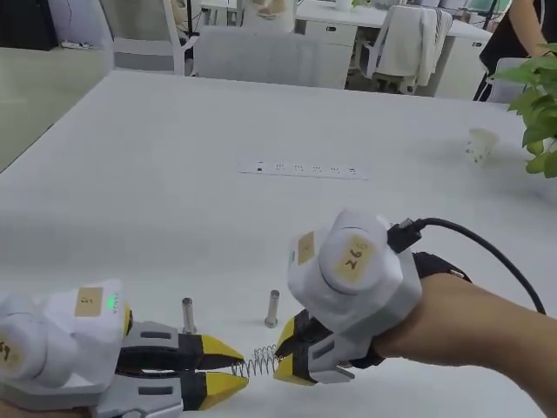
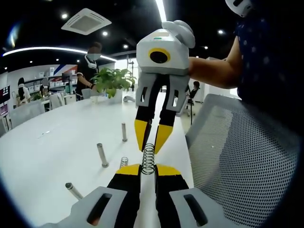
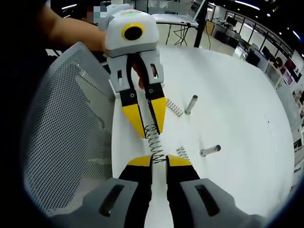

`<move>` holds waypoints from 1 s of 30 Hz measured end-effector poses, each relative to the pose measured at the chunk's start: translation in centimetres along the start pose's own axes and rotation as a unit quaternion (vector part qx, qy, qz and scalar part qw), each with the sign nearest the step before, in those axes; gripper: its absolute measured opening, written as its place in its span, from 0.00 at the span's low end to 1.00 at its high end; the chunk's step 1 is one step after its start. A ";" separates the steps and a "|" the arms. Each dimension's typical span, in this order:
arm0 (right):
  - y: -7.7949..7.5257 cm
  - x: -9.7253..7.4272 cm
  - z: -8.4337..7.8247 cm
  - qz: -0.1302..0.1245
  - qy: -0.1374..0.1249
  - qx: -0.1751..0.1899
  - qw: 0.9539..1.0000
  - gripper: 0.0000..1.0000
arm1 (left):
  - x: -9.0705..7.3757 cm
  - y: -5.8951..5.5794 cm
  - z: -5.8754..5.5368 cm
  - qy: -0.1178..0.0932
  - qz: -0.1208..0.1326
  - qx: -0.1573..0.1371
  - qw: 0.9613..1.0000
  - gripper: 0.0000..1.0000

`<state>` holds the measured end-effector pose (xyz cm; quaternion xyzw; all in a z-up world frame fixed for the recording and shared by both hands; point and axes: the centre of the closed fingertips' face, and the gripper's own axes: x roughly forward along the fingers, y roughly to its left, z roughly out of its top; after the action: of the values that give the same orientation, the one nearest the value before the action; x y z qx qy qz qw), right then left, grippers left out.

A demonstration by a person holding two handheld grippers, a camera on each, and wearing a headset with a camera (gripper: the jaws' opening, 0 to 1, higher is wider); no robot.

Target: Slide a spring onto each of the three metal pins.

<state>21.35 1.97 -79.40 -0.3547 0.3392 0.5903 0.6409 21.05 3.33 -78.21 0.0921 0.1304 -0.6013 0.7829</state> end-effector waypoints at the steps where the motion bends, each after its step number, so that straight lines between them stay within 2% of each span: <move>1: 0.0 0.0 0.0 0.001 0.000 0.000 1.000 0.08 | 0.0 0.0 0.0 0.000 -0.001 0.000 1.000 0.03; 19: 0.5 0.1 -0.1 0.013 -0.006 0.004 1.000 0.10 | -0.1 -0.5 0.2 -0.004 -0.013 0.000 1.000 0.02; 30: 0.7 0.5 -0.5 0.019 -0.005 0.009 1.000 0.10 | -0.1 -0.9 1.8 -0.018 -0.019 0.010 1.000 0.02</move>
<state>20.71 1.83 -80.08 -0.3398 0.3482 0.6012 0.6339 20.31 2.64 -76.45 0.0863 0.1117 -0.6185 0.7730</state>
